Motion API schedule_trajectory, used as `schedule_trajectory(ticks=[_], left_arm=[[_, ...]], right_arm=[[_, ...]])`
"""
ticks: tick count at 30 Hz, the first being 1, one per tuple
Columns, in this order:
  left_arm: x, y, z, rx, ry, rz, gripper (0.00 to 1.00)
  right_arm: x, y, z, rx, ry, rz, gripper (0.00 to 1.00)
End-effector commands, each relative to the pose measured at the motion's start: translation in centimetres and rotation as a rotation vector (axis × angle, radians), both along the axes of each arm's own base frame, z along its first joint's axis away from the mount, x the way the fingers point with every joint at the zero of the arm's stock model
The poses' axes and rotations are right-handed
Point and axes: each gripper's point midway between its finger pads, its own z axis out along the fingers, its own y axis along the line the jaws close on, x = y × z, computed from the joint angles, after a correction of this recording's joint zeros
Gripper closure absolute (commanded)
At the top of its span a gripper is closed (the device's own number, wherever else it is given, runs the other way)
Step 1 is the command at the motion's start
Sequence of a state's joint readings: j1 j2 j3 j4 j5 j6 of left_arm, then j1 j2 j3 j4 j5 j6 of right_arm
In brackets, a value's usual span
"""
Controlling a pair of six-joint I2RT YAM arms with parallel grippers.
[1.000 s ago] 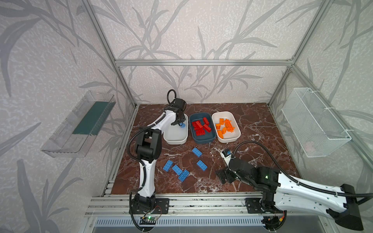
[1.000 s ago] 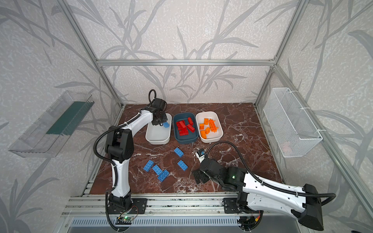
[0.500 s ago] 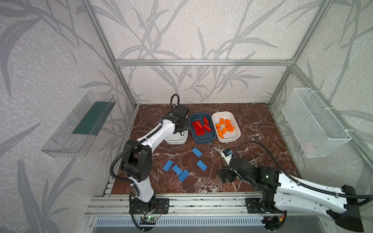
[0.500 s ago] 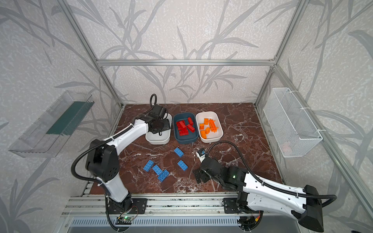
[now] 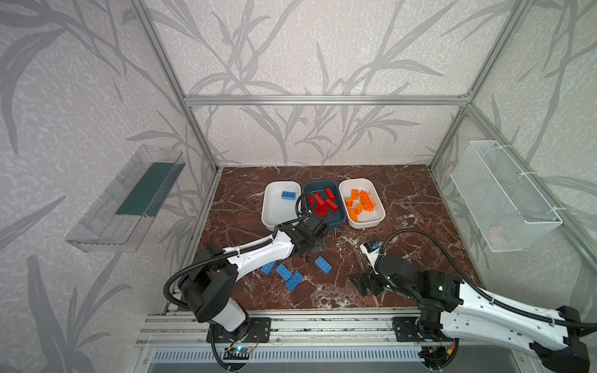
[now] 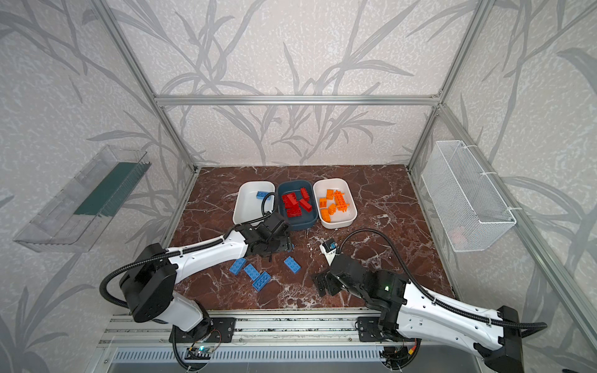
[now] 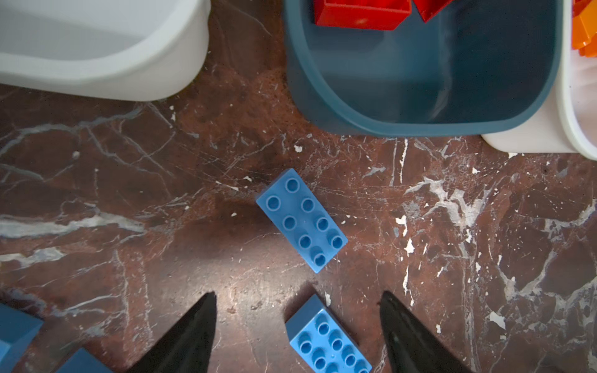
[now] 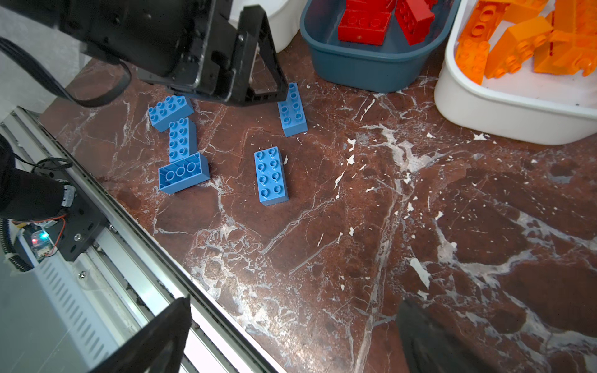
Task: Sort the legos into containers by color
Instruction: 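Move the left gripper down toward a blue brick near the teal tub, then close the left gripper on the blue brick beside the teal tub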
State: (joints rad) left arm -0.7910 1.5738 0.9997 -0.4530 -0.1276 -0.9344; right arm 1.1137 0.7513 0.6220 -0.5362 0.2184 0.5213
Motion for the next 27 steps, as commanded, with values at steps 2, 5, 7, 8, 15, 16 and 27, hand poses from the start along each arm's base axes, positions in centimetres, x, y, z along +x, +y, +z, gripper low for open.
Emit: schedule_trajectory(ticks=[2,5,7,8,15,16,27], left_arm=[[1.7,-1.3,-0.2,0.001,-0.029,0.05,0.2],[2.3,-1.9,-1.3,0.025,-0.011,0.049,0.2],[2.6,-2.3,-2.1,0.043,0.002,0.043,0.21],[2.8,-2.4,-2.5,0.056,0.011,0.045,0.21],[3.1,-2.6,-4.5,0.107,0.055,0.053,0.25],[3.1,-2.6,-4.7,0.111,0.061,0.054,0.26],[2.4,-1.9,-5.9,0.145,0.096,0.053,0.57]], right_arm=[[-0.9,-1.2,-0.6,0.003,0.026,-0.011,0.01],[-1.1,-1.8,-0.4,0.02,0.02,-0.018,0.01],[-1.2,-2.2,-0.3,0.025,0.013,-0.026,0.01],[-1.2,-2.5,-0.3,0.026,0.01,-0.029,0.01],[-1.3,-3.4,-0.8,0.013,-0.006,-0.036,0.01],[-1.3,-3.5,-0.9,0.012,-0.008,-0.037,0.01],[-1.3,-3.3,-0.5,0.017,-0.025,-0.022,0.01]])
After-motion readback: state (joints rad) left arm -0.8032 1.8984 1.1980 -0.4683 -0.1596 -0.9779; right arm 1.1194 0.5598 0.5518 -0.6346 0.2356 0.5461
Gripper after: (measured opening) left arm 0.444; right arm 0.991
